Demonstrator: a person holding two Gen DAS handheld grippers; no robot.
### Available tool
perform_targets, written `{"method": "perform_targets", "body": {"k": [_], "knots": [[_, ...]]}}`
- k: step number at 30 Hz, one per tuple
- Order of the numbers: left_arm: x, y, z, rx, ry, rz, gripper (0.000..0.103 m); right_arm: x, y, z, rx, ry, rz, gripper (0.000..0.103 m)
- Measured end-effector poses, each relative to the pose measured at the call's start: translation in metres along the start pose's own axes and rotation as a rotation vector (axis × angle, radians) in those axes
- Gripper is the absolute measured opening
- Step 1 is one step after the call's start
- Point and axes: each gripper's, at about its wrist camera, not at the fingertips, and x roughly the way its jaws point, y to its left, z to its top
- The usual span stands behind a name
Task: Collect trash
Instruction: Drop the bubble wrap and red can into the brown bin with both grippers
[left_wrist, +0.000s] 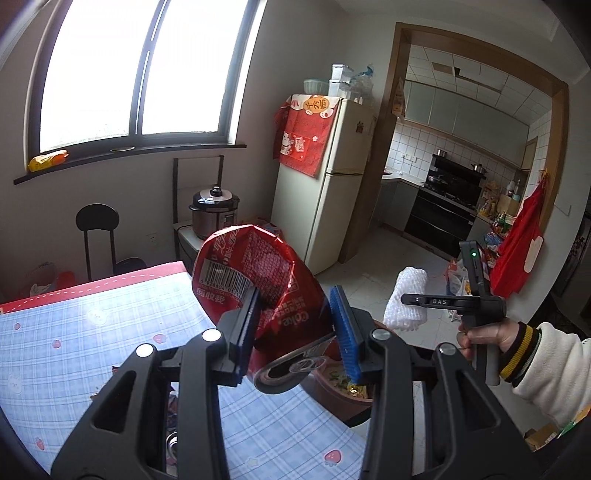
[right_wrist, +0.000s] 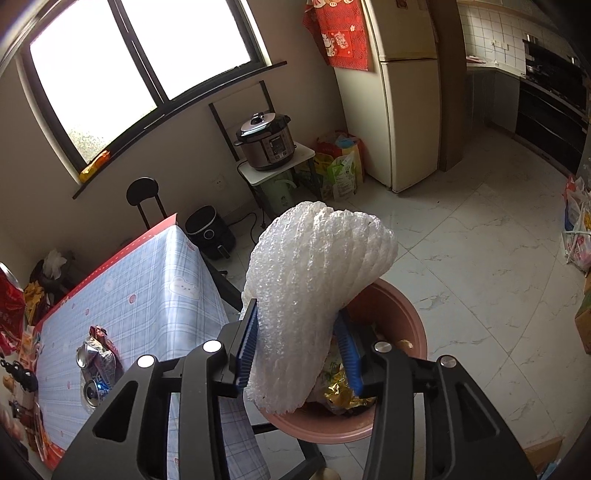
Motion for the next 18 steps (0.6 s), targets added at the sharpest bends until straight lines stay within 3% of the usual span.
{"method": "perform_targets", "body": {"k": [2,5,11,13,18], "knots": [[0.013,-0.012,0.0,0.007,0.008,-0.016,0.041,-0.002,-0.002,0.005,-0.008,-0.009,0.002,0.065],[0.031,-0.026,0.002,0.014,0.016,-0.043,0.04,-0.006,-0.005,0.009,-0.012,-0.026,0.014,0.084],[0.062,-0.049,0.002,0.033,0.035,-0.097,0.038,-0.013,-0.015,0.01,-0.013,-0.02,0.021,0.093],[0.071,-0.055,0.001,0.042,0.048,-0.115,0.027,-0.019,-0.02,0.009,-0.002,-0.028,0.012,0.096],[0.106,-0.076,0.006,0.068,0.073,-0.171,0.027,-0.033,-0.033,-0.002,0.026,-0.039,0.007,0.098]]}}
